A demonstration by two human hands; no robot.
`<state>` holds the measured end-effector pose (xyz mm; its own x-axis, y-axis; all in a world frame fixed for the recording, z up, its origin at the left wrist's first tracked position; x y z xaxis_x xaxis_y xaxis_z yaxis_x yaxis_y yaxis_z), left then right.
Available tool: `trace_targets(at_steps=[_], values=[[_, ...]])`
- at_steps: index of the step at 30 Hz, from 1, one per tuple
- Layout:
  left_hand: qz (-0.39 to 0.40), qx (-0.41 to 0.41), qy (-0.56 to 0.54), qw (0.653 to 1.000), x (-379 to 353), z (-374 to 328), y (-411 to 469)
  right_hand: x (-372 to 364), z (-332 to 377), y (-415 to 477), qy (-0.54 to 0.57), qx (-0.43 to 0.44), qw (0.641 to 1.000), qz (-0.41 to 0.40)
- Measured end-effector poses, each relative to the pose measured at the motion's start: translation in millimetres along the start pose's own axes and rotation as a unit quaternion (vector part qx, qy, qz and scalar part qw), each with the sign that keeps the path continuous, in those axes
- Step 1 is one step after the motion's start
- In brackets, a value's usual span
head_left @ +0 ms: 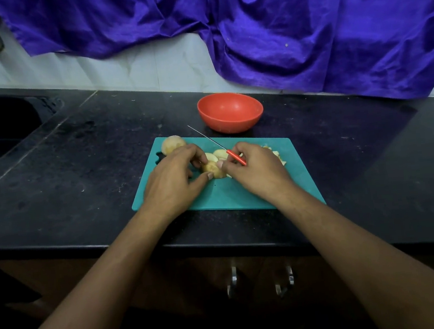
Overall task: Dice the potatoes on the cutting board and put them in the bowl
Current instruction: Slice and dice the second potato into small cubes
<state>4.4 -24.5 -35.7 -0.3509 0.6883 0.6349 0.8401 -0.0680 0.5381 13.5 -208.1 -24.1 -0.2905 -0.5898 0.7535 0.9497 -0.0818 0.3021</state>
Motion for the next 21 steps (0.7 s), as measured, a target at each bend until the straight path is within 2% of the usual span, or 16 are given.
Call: trace_targets(at_steps=[7, 15, 21], values=[[0.019, -0.012, 0.006, 1.0, -1.2, -1.8, 0.1, -1.2, -3.8, 4.1, 0.022, -0.02, 0.999, 0.029], [0.026, 0.001, -0.048, 0.998, 0.3, 5.5, 0.8, 0.5, -2.5, 1.7, 0.007, -0.014, 1.0, 0.026], [0.045, 0.0, -0.04, 0.998, 0.9, 5.6, -0.2, 0.9, -1.4, -2.2, -0.004, -0.011, 1.0, 0.021]])
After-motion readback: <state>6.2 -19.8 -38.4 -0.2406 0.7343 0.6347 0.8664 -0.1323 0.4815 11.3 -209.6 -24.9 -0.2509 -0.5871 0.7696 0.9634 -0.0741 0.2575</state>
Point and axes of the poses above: each hand's wrist, its own y-axis towards the middle knuckle, its own x-axis out of the back of the hand, z = x × y, the point moved 5 cm from there along y, towards the middle knuckle, and after that the axes turned 8 degrees about -z, right-handed, at the moved point
